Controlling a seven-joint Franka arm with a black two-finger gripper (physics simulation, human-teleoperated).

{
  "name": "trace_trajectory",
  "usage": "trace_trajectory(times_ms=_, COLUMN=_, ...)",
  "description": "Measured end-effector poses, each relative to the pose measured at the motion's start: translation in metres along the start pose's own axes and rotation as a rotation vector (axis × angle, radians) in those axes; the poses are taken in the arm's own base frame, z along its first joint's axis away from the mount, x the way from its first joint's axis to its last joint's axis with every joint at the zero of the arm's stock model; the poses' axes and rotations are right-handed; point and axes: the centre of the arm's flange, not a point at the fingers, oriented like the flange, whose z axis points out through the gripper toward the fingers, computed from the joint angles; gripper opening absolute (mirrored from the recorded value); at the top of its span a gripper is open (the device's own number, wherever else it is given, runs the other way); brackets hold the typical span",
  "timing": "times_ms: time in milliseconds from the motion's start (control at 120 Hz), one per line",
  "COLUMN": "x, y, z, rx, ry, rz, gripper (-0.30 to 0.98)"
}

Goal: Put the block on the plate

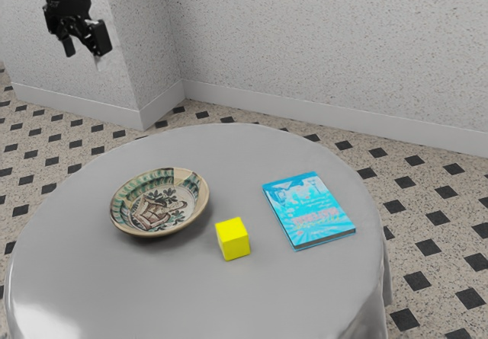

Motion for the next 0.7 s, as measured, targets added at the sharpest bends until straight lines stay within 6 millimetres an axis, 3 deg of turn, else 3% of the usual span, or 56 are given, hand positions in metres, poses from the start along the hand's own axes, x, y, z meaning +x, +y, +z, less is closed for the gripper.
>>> trace_trajectory(times_ms=133, x=0.000, y=-0.001, z=0.008, rx=-0.024, ry=-0.022, rz=-0.005, gripper=0.69)
trace_trajectory(times_ms=242, x=0.013, y=0.008, z=0.035, rx=-0.050, ry=-0.051, rz=0.009, gripper=0.69)
trace_trajectory(times_ms=308, x=0.023, y=0.034, z=0.060, rx=-0.064, ry=-0.071, rz=0.057, gripper=0.69)
trace_trajectory(times_ms=442, x=0.037, y=0.121, z=0.111, rx=-0.089, ry=-0.088, rz=0.199, gripper=0.69)
trace_trajectory(times_ms=508, x=0.038, y=0.153, z=0.130, rx=-0.098, ry=-0.087, rz=0.245, gripper=0.69)
trace_trajectory(times_ms=583, x=0.042, y=0.168, z=0.146, rx=-0.104, ry=-0.078, rz=0.257, gripper=0.69)
trace_trajectory(times_ms=700, x=0.050, y=0.166, z=0.181, rx=-0.113, ry=-0.084, rz=0.230, gripper=0.69)
